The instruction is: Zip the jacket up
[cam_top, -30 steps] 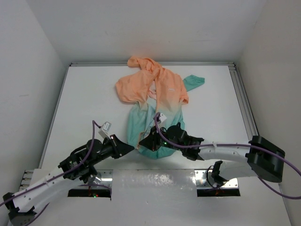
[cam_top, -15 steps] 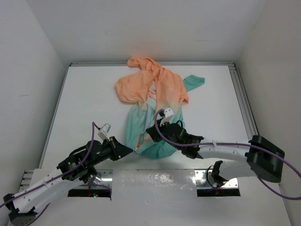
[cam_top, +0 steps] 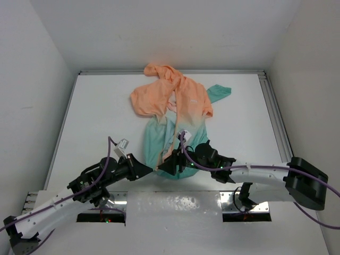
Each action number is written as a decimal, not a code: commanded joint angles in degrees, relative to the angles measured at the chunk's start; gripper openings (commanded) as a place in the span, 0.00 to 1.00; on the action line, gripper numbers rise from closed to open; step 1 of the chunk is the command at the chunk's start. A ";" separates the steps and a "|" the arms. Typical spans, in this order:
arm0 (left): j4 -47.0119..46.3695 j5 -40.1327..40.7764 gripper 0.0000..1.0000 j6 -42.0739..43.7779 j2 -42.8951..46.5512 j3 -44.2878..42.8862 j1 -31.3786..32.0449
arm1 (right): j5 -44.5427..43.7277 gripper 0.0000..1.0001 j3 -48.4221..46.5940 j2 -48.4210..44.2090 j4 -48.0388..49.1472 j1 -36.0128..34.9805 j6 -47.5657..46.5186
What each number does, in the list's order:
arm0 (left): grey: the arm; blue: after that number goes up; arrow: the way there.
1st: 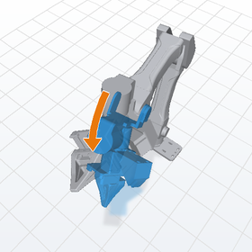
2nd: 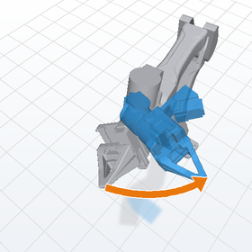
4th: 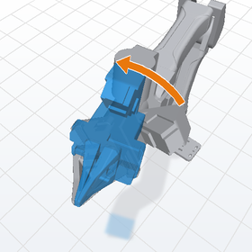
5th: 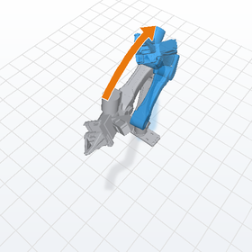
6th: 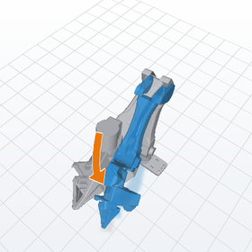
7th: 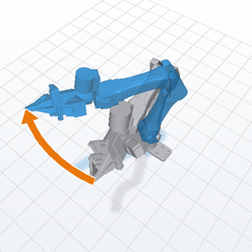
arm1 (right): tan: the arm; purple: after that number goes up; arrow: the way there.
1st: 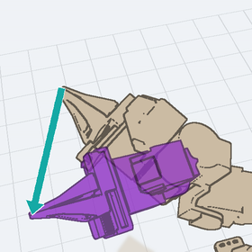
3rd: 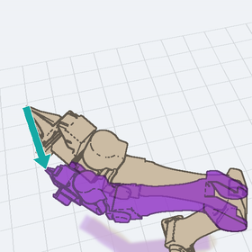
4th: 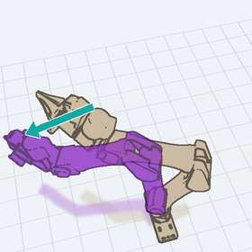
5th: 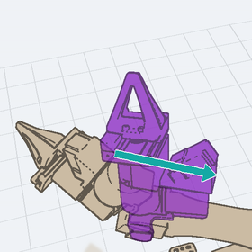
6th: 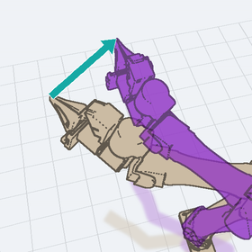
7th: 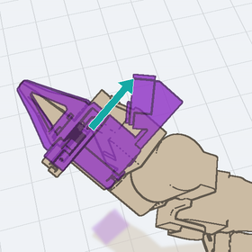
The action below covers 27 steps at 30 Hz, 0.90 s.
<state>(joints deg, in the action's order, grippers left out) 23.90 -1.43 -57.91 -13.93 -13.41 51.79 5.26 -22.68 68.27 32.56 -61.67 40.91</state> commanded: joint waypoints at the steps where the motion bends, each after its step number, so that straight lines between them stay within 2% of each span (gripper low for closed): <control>1: -5.88 -2.60 0.00 -0.10 1.10 1.27 0.42 | 5.90 0.54 -0.62 0.10 3.56 0.67 -0.56; 6: -7.11 -3.75 0.00 -0.45 1.54 1.54 0.33 | 9.25 0.60 -1.14 2.57 6.29 2.34 0.67; 13: -7.20 -4.02 0.00 -0.62 2.86 1.54 0.42 | 11.71 0.59 -1.23 5.38 9.71 2.69 2.77; 21: -8.43 -4.54 0.00 -0.10 1.37 1.63 0.33 | 13.11 0.50 -1.49 5.21 9.54 2.61 3.48; 27: -7.65 -4.02 0.00 0.16 1.02 0.67 0.42 | 13.55 0.48 -1.58 5.29 8.75 2.69 3.74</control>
<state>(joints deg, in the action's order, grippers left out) 19.25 -5.10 -58.35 -12.73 -11.88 51.79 17.26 -22.72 73.71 38.52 -59.20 44.23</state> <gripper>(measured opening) 0.019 0.486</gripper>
